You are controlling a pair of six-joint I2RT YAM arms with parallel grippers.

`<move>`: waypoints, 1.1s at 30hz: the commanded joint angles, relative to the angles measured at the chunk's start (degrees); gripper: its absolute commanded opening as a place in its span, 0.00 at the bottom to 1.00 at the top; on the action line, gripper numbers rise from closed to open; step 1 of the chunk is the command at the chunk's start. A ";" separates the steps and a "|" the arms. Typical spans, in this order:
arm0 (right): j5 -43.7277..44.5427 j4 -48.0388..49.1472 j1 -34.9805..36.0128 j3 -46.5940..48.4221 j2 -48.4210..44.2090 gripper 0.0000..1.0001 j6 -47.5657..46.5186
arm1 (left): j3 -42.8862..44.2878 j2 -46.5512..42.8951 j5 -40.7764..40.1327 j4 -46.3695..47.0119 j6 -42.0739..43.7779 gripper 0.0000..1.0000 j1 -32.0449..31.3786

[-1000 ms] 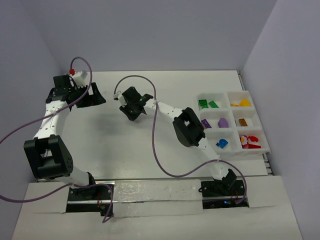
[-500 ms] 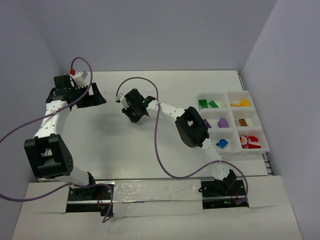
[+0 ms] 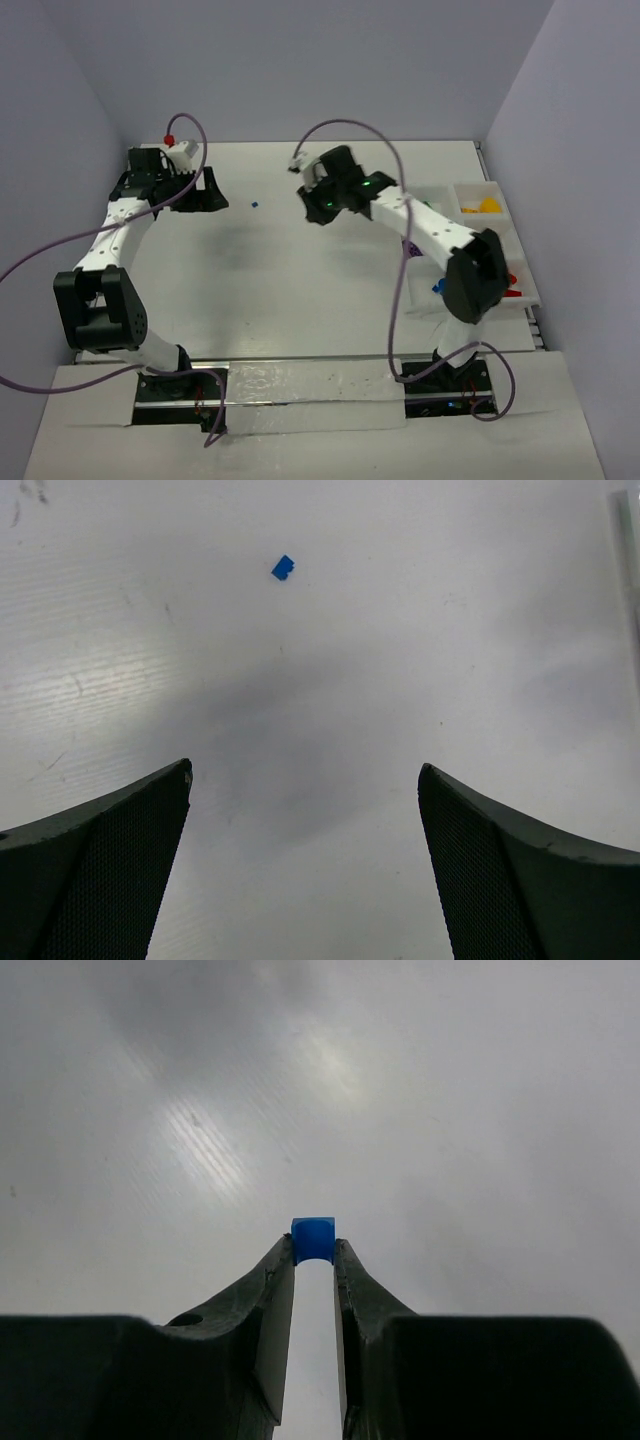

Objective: Sort the legos into containers by color

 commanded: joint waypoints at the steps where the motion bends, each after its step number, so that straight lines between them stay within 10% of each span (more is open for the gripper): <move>1: -2.74 -7.05 -8.31 -7.65 -12.57 0.00 -4.91 | 3.58 1.67 -2.03 3.33 4.39 0.99 -5.24; 12: 3.44 -20.09 -31.22 -27.65 -37.20 0.00 -15.66 | 10.87 10.75 -8.13 3.16 4.47 0.99 -14.49; 21: 6.42 -24.07 -36.77 -36.14 -39.23 0.01 -19.95 | 18.60 18.59 -10.50 -1.56 3.99 0.99 -16.53; 25: 6.77 -23.82 -38.68 -37.10 -38.93 0.09 -21.49 | 19.83 19.60 -11.21 -2.06 4.12 0.99 -16.61; 28: 7.70 -23.74 -38.77 -37.31 -38.00 0.39 -22.07 | 19.88 19.67 -12.66 -2.62 4.64 0.99 -16.61; 33: 7.80 -23.25 -38.77 -36.03 -36.70 0.56 -21.88 | 17.69 18.76 -13.47 -1.75 4.35 0.99 -16.61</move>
